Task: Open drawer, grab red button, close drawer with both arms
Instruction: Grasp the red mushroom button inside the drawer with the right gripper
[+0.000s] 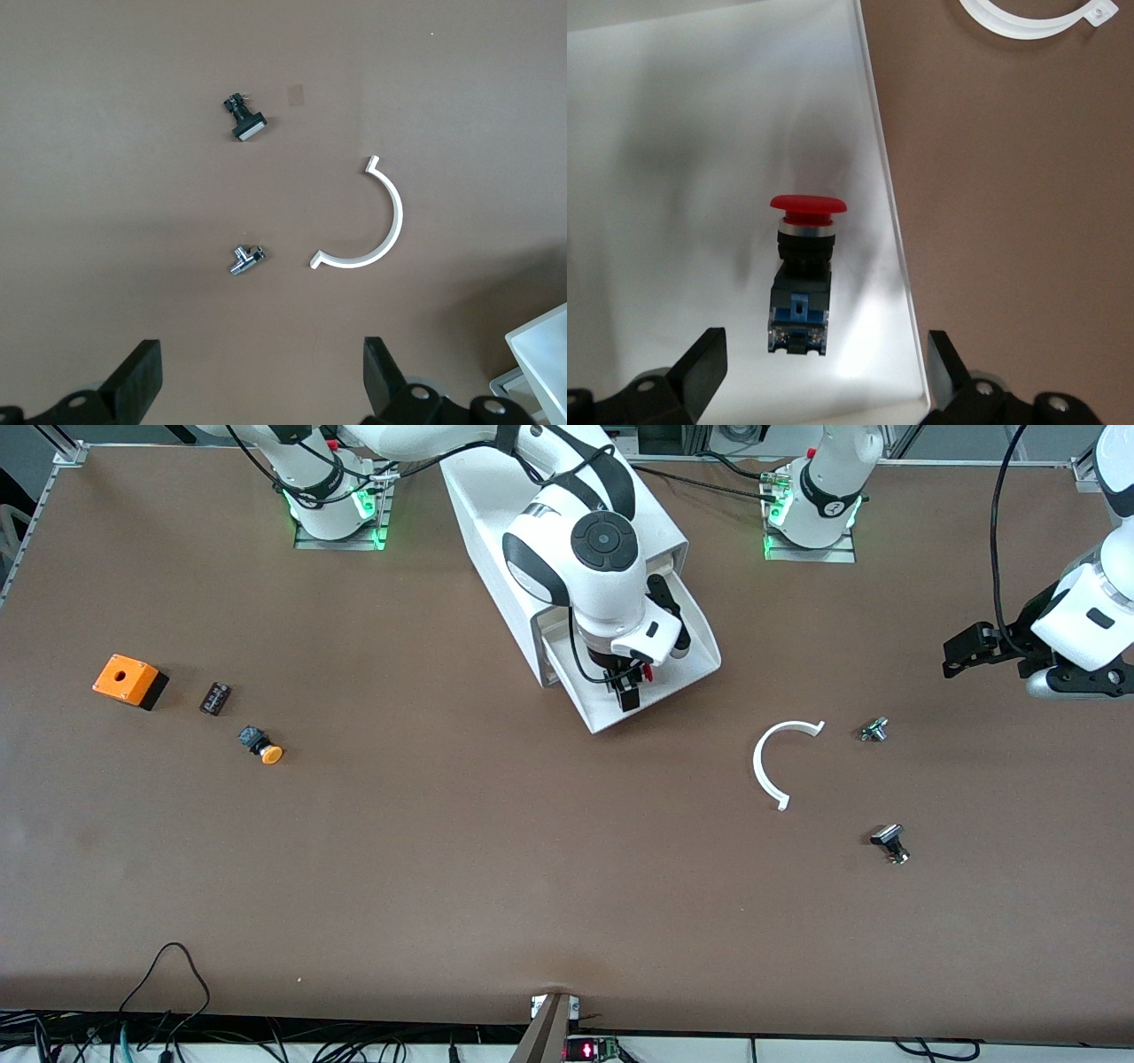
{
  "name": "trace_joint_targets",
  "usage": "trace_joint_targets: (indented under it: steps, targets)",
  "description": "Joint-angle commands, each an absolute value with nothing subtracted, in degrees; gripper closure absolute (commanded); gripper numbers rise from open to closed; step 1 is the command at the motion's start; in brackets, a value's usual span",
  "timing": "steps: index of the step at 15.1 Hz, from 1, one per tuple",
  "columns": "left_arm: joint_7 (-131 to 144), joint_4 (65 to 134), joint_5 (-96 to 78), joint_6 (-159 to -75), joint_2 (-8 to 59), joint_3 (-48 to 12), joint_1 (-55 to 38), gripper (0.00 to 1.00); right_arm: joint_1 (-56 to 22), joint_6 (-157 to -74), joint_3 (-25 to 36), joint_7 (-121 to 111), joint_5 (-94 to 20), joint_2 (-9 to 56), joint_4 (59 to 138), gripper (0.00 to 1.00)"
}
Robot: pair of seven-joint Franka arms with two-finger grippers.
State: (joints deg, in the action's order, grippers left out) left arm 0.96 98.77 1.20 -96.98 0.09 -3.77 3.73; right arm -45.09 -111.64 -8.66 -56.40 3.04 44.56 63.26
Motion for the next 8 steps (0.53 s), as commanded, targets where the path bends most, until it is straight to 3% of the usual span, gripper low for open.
trace_joint_targets:
  steps: [1, 8]
  targets:
    - [1.85, 97.56, 2.29, -95.98, 0.0, -3.61, 3.95, 0.0, -45.97, -110.83, -8.61, -56.69, 4.22, 45.88, 61.26, 0.0]
    - [1.76, 93.25, 1.93, -95.36, 2.55, -3.43, 4.92, 0.0, -46.05, -110.74, -8.61, -56.16, 4.22, 47.2, 61.44, 0.0]
